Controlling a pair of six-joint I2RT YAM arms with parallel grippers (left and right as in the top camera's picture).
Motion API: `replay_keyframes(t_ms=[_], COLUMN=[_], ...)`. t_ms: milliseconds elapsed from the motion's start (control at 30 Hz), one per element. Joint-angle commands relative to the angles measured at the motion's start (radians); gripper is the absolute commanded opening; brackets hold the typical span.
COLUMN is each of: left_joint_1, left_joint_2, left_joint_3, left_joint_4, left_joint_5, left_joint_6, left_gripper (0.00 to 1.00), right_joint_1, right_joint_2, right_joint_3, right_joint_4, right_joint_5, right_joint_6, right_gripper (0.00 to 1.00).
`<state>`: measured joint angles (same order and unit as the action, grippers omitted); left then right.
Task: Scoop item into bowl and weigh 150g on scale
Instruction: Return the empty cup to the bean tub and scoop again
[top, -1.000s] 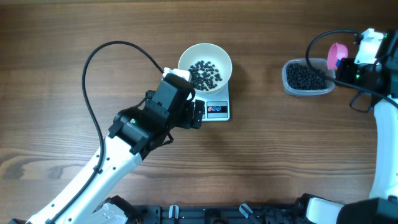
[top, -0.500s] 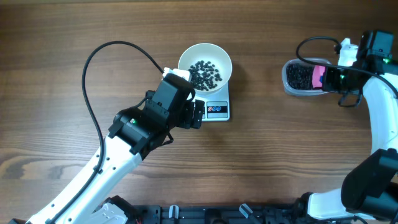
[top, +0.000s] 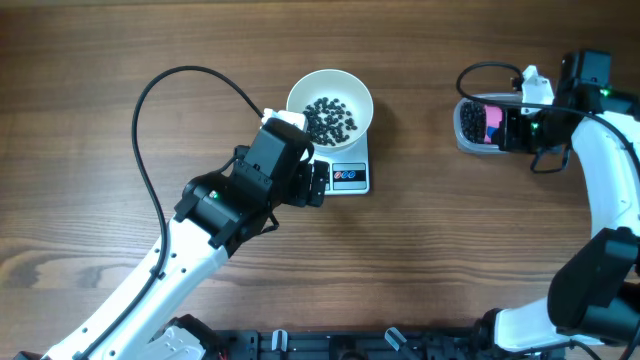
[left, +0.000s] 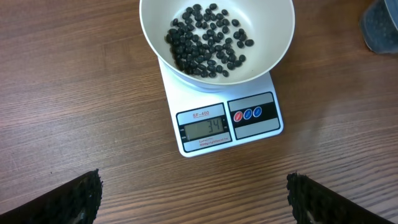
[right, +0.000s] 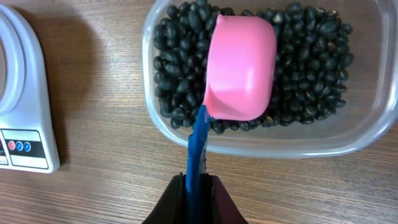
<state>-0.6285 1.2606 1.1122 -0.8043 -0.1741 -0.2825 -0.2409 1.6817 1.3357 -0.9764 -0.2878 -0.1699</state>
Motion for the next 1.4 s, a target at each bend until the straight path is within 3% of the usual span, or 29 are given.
replay_keyframes(t_ms=[0, 167, 1367], left_joint_1=[-0.003, -0.003, -0.003], left_joint_2=[0.002, 0.002, 0.002], left_joint_3=[0.016, 0.016, 0.016], left_joint_4=[0.003, 0.003, 0.003], left_joint_5=[0.008, 0.008, 0.008], left_joint_6=[0.013, 0.013, 0.013], left_gripper=[1.0, 1.0, 1.0], right_joint_1=[-0.047, -0.093, -0.225], right_joint_2=[0.0, 0.016, 0.03], right_joint_3=[-0.002, -0.003, -0.003], right_joint_4=[-0.008, -0.012, -0.029], right_joint_5=[-0.133, -0.243, -0.407], right_joint_6=[-0.045, -0.08, -0.033], right_gripper=[0.04, 0.04, 0.04])
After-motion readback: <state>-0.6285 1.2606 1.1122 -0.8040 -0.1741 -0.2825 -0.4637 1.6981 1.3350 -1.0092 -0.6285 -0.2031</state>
